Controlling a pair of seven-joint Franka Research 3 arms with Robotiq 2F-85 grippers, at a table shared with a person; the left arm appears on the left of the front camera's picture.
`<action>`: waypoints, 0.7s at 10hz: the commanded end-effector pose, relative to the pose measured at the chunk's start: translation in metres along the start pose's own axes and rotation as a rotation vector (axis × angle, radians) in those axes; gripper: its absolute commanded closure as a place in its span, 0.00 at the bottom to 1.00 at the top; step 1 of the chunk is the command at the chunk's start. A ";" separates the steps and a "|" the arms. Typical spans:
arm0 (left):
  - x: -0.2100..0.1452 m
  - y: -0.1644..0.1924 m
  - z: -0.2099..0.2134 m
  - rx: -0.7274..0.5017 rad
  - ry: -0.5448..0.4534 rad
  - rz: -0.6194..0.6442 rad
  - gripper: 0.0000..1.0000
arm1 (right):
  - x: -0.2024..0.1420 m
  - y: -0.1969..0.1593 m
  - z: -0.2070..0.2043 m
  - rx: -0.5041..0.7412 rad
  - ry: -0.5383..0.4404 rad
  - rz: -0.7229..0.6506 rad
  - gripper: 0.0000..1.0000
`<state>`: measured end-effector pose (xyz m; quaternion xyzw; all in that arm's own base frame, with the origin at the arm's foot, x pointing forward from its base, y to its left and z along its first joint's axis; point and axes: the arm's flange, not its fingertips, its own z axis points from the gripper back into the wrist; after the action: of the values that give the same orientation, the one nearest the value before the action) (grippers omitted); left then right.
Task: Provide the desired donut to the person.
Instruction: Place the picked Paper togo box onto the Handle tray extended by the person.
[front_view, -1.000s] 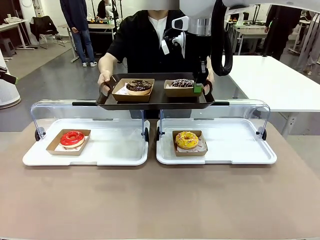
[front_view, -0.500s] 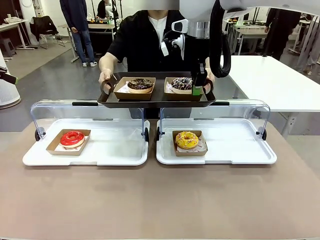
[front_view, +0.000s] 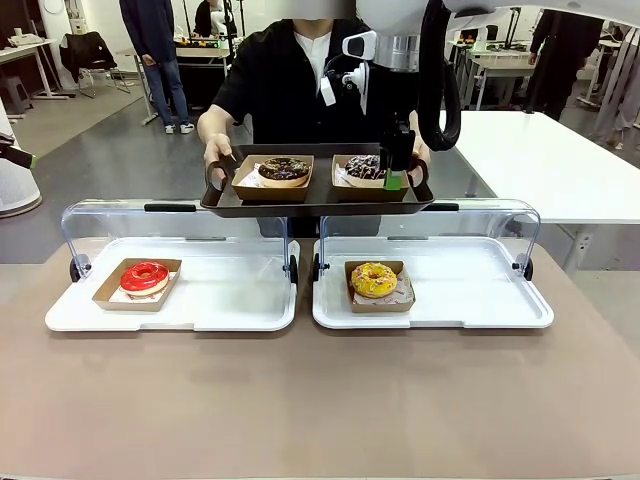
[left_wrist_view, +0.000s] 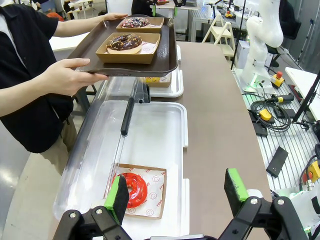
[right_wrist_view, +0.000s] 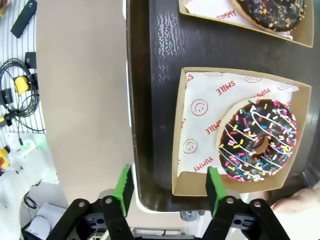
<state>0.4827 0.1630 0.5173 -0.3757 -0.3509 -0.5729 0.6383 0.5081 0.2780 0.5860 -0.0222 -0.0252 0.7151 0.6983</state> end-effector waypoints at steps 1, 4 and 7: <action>0.000 -0.001 0.001 0.004 -0.002 0.001 0.00 | -0.002 0.001 0.003 0.012 -0.019 0.001 0.00; 0.000 -0.001 0.001 0.004 -0.002 0.001 0.00 | -0.003 0.001 0.004 0.027 -0.027 0.016 0.00; 0.000 -0.001 0.001 0.004 -0.002 0.001 0.00 | 0.000 0.001 0.000 0.008 -0.004 0.002 0.00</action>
<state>0.4827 0.1630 0.5174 -0.3757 -0.3509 -0.5729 0.6383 0.5071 0.2785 0.5859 -0.0135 -0.0253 0.7194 0.6940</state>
